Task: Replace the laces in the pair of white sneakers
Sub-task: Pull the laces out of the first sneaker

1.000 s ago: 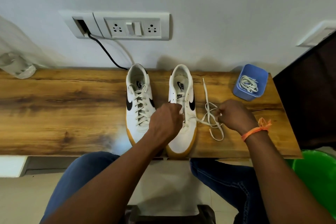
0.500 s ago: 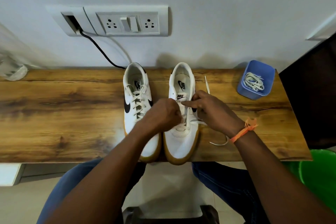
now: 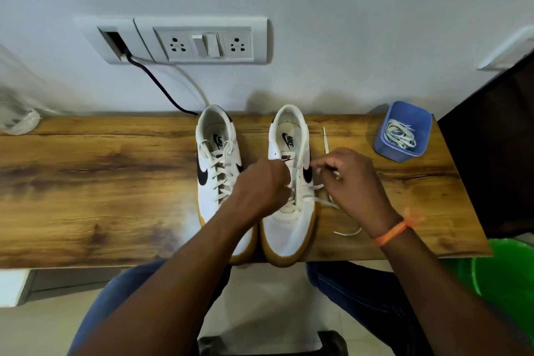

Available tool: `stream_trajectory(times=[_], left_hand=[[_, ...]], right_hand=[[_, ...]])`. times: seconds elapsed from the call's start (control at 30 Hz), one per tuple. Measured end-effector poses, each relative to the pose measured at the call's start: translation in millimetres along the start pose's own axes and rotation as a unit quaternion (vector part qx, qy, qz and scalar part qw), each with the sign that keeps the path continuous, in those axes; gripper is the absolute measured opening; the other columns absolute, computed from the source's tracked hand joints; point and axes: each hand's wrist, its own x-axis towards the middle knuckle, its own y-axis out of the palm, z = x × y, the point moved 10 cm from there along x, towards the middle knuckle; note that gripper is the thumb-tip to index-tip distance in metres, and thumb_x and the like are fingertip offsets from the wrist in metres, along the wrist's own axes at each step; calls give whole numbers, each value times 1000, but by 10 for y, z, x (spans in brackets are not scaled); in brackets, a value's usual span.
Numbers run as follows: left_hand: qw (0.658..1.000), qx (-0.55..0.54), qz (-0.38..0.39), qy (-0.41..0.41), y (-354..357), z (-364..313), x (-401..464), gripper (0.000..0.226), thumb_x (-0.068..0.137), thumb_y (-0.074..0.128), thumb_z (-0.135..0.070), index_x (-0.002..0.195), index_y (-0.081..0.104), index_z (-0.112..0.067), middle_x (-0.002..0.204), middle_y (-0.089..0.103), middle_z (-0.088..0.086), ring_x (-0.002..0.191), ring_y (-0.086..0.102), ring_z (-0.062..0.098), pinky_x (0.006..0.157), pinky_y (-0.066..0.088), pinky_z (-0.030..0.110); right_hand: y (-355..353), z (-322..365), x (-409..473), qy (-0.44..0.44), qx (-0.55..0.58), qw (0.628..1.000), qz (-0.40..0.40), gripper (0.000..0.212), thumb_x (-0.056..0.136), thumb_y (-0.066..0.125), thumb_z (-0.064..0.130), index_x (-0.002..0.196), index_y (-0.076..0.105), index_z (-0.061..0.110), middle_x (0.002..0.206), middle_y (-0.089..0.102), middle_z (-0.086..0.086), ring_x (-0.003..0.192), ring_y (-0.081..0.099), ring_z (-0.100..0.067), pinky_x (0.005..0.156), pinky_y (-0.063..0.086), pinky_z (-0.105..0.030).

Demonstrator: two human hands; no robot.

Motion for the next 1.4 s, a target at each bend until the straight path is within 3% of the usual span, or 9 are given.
stream_trajectory(times=[0.13,0.27,0.4,0.7,0.8,0.97,1.2,1.3,1.4], left_hand=[[1000,5,0,-5,171,4,13,16,87,62,-21,98,73,-19,97,70,4,83,69,27,70,59,41],[998,-52,9,-46,188,32,72,11,81,59,-13,84,70,-12,83,69,4,75,68,24,66,58,38],[992,-99,39,-69,107,76,106,20,70,65,-18,54,54,-12,55,54,-1,56,57,19,51,39,25],[979,-74,9,-192,-720,799,-123,20,71,76,-28,68,71,-9,59,64,1,54,59,13,47,41,21],[991,-32,-29,-129,-712,553,-71,12,78,67,-17,69,64,-9,68,64,3,73,66,22,54,44,26],[998,2,-37,46,-382,-138,-12,23,87,62,-20,108,69,-13,107,70,5,96,67,26,76,55,38],[996,90,-15,0,-38,-107,12,15,95,53,-16,106,60,-10,99,66,10,89,68,31,62,43,34],[999,48,10,-4,-7,-93,46,8,92,57,-17,91,59,-9,92,65,12,86,67,30,63,48,35],[998,-47,27,-32,-83,0,94,31,84,67,-22,62,47,-13,70,60,10,66,61,23,56,45,30]], right_hand=[[455,-124,-376,67,-95,983,139,16,93,56,33,90,67,21,92,62,2,87,62,-18,70,50,-31],[804,-221,-501,125,-66,977,163,48,87,40,63,99,60,21,98,62,-3,89,62,-22,74,53,-41],[797,-133,-489,132,-141,976,97,40,93,44,53,108,59,20,111,55,-5,93,63,-28,76,54,-42],[917,-100,-521,175,-129,968,129,42,100,41,44,129,50,15,146,35,-4,111,58,-33,88,51,-43],[943,-75,-540,170,-138,967,126,42,102,38,42,132,46,15,147,33,-5,108,59,-33,86,51,-45],[942,-102,-543,167,-145,968,115,43,102,37,41,139,38,19,144,37,-9,105,59,-34,85,51,-46],[927,-105,-529,159,-96,978,97,68,98,47,41,152,8,26,143,37,-7,107,60,-34,83,52,-48],[920,-87,-531,156,-108,976,108,67,98,46,41,152,8,29,140,38,-8,105,60,-34,84,52,-47],[924,-121,-549,165,-138,968,132,44,100,40,42,140,35,24,136,36,-8,105,59,-35,86,50,-46]])
